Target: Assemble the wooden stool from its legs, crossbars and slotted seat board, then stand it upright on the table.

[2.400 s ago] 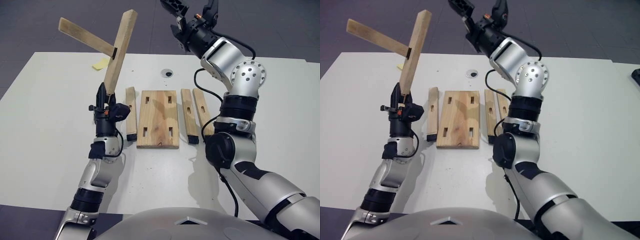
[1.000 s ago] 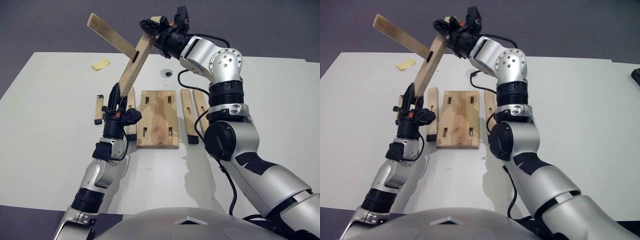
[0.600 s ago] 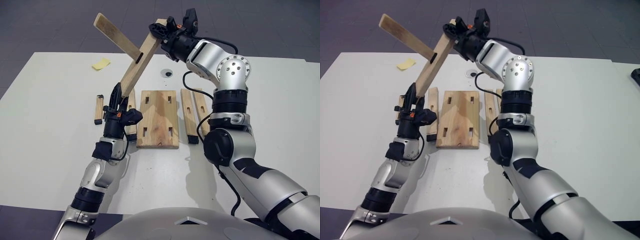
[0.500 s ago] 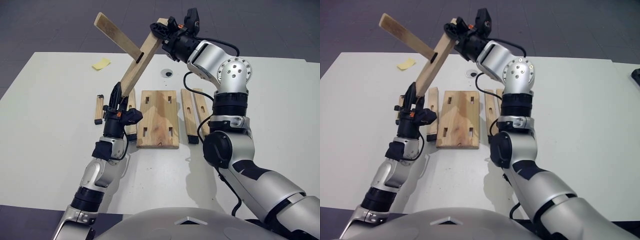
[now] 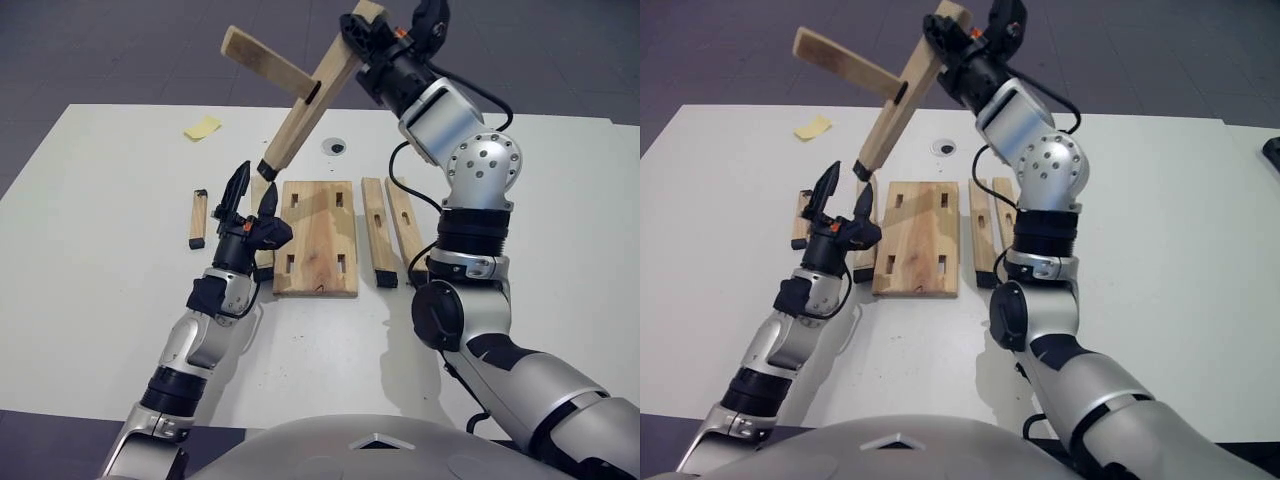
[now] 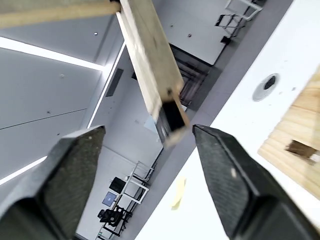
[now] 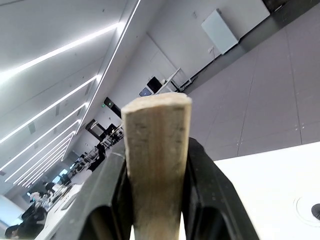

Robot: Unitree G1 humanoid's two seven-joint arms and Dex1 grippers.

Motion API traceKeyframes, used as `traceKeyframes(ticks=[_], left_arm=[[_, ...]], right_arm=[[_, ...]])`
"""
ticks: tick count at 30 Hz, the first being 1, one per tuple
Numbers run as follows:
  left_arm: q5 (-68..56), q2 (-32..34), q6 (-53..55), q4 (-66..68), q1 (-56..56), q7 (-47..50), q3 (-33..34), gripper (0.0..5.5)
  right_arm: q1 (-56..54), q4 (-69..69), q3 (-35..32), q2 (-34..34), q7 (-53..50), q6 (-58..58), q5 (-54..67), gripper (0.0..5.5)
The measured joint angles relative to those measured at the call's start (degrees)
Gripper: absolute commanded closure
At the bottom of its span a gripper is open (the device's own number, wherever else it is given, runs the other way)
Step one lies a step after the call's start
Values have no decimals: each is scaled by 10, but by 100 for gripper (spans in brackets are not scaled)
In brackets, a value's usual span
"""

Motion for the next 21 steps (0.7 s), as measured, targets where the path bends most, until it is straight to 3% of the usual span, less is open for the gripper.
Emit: traceKeyframes(ticks=[8,12,16,21], left_arm=[[-233,63,107,-127,-40,-335,19,12],[-357,140,171,-182,-105,-503,46,10],[-401,227,149,-253,-91,-627,27,10],[-339,270,110,-252,-55,-665,-38,10]], right_arm=[[9,-17,-23,-81,12,-31,-32,448],[31,-42,-55,-117,14,-22,-13,448],[65,-84,-77,-127,-6,11,17,448],[78,-120,-79,-126,-29,34,49,448]])
